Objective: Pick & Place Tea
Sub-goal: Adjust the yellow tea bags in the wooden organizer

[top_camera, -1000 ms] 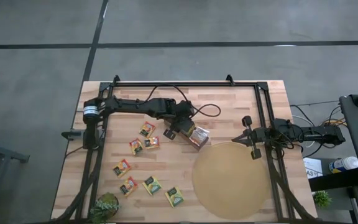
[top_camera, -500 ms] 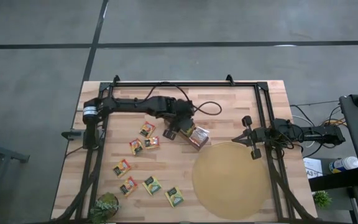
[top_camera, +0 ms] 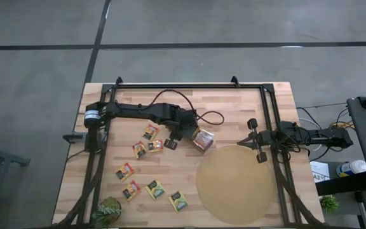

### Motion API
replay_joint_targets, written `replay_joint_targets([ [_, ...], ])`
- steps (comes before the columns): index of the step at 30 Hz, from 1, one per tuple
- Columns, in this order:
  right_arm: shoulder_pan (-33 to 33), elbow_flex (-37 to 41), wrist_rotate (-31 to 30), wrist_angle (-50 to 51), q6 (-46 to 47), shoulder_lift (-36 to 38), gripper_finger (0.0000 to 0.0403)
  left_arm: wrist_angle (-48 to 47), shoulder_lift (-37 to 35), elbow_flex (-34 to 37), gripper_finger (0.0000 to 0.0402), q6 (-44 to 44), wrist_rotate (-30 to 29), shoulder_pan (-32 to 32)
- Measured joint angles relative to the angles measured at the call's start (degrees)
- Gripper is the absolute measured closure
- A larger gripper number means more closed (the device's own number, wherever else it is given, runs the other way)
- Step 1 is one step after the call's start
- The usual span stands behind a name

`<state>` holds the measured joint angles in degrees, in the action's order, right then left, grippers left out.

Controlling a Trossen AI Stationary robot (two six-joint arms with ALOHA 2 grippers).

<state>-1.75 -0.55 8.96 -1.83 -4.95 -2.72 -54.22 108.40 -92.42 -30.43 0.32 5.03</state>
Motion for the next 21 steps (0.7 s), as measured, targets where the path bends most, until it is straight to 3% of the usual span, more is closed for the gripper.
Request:
replay_joint_targets([
  [5,0.01,-0.01,0.01,0.00,0.00,0.00,0.0394,-2.07,0.00,2.23,0.0395,3.36,3.26,-1.61],
  [14,0.01,-0.01,-0.01,0.00,0.00,0.00,0.0394,-2.65,-1.80,6.99,0.0401,13.55,3.91,-7.62],
  [21,-0.01,-0.01,-0.01,0.00,0.00,-0.04,0.0394,-4.10,-6.33,9.51,0.0401,28.03,4.08,-13.50],
])
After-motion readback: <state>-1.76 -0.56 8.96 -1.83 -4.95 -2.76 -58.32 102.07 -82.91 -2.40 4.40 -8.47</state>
